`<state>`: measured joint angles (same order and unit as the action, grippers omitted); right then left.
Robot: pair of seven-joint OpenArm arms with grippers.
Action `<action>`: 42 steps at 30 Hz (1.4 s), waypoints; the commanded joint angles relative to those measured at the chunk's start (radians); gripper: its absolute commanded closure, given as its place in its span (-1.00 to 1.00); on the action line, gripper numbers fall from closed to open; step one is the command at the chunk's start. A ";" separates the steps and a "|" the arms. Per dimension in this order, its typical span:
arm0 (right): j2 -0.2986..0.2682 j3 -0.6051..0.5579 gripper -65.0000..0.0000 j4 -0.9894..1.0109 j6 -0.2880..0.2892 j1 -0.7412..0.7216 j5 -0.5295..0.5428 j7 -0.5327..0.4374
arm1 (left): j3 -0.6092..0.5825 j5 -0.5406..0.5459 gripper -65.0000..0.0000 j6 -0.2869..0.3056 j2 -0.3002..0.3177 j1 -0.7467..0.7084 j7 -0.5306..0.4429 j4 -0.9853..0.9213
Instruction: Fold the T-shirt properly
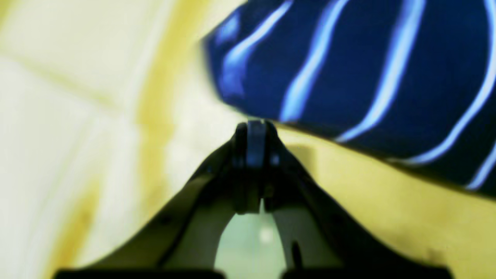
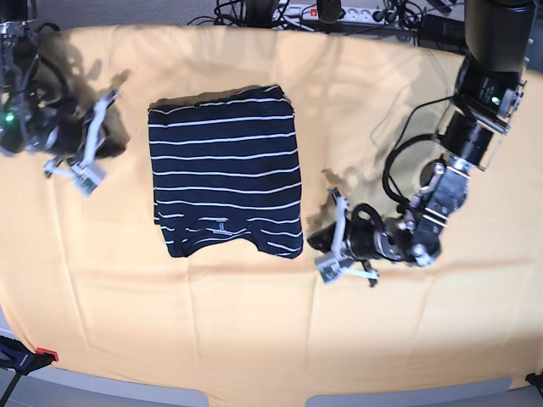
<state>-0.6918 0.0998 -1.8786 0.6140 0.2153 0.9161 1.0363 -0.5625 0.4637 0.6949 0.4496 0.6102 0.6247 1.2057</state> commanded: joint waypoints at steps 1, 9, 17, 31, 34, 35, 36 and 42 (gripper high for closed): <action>-0.004 0.051 1.00 -0.017 0.019 -0.008 0.054 -0.020 | 0.029 0.101 1.00 0.003 0.020 0.033 0.025 0.052; 0.157 0.431 1.00 -0.017 0.084 -0.007 0.533 0.119 | 0.366 0.835 1.00 0.003 0.104 -0.065 0.480 0.248; 0.181 0.648 1.00 -0.039 0.084 0.092 0.567 0.259 | 0.675 1.020 1.00 0.003 0.114 -0.253 0.712 0.336; 0.218 1.028 1.00 -0.275 0.084 0.558 0.567 0.260 | 1.092 1.020 1.00 -0.026 0.248 -0.932 0.748 0.996; 0.257 1.091 1.00 -0.280 0.084 0.644 0.567 0.276 | 1.234 1.020 1.00 -0.042 0.248 -1.095 0.761 1.147; 0.268 1.106 1.00 -0.280 0.084 0.665 0.567 0.287 | 1.281 1.020 1.00 -0.042 0.248 -1.151 0.761 1.151; 0.280 1.116 1.00 -0.280 0.080 0.687 0.567 0.298 | 1.323 1.020 1.00 -0.044 0.248 -1.206 0.761 1.151; 0.344 1.118 1.00 -0.279 0.067 0.826 0.567 0.360 | 1.487 1.020 1.00 -0.064 0.207 -1.489 0.772 1.151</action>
<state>-0.3344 1.2060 -2.1479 0.6811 1.0313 1.4723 1.4097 0.9184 1.4662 0.6319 0.6468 -0.8722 1.3960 2.3478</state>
